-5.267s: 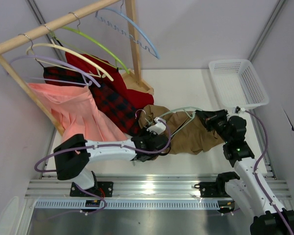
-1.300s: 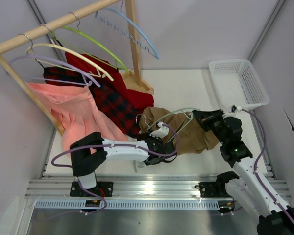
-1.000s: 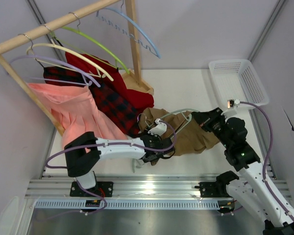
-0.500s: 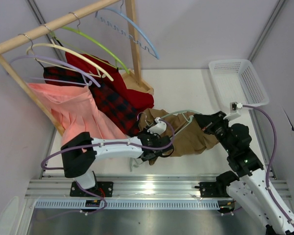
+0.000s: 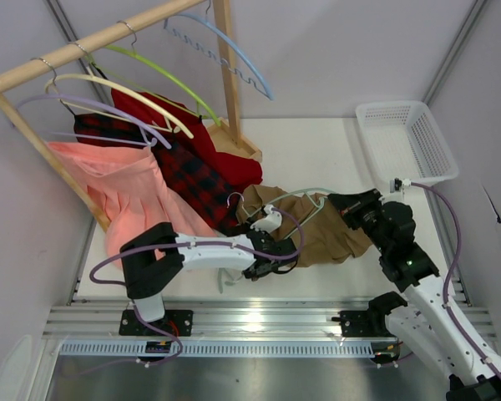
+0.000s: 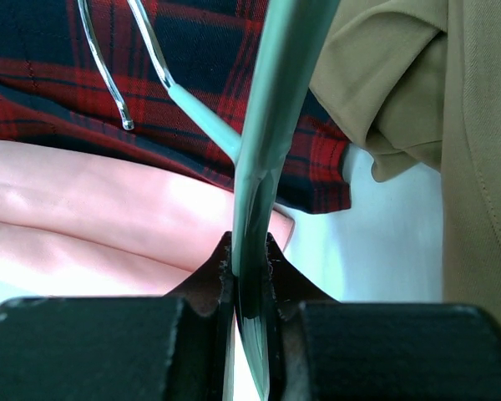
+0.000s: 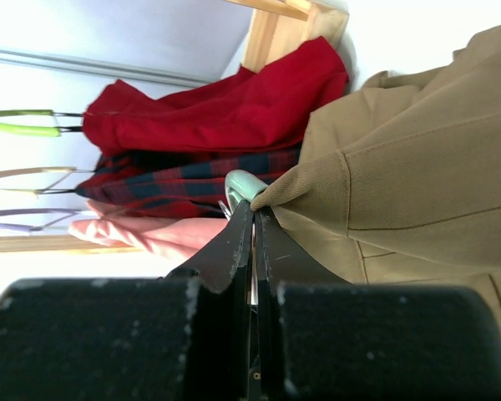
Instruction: Place the skirt on the hanger
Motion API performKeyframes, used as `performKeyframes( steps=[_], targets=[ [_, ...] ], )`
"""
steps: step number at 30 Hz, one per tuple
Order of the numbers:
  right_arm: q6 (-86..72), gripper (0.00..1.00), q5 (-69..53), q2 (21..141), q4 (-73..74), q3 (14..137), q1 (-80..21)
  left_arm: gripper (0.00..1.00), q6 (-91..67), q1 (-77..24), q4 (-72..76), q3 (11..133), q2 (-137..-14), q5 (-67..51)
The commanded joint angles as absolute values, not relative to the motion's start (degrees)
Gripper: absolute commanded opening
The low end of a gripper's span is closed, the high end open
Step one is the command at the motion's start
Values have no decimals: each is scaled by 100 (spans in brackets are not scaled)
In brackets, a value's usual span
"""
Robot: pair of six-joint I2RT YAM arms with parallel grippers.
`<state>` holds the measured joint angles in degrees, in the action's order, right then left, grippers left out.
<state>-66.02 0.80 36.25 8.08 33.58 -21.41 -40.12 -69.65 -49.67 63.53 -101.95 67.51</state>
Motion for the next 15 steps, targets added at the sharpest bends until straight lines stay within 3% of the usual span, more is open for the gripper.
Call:
performKeyframes(
  steps=[1,5,15],
  targets=[
    [-6934,0,491,3340,-378,3577,-2083,0,-3674,-7093,-5678,6249,-10073,6952],
    [-6768,0,642,3208,-474,3665,-2092,0,-3805,-7137,-5888,6284,-10309,7118],
    [-5802,0,-710,4183,-886,4096,-2250,0,-3536,-7190,-5837,6513,-10354,6892]
  ],
)
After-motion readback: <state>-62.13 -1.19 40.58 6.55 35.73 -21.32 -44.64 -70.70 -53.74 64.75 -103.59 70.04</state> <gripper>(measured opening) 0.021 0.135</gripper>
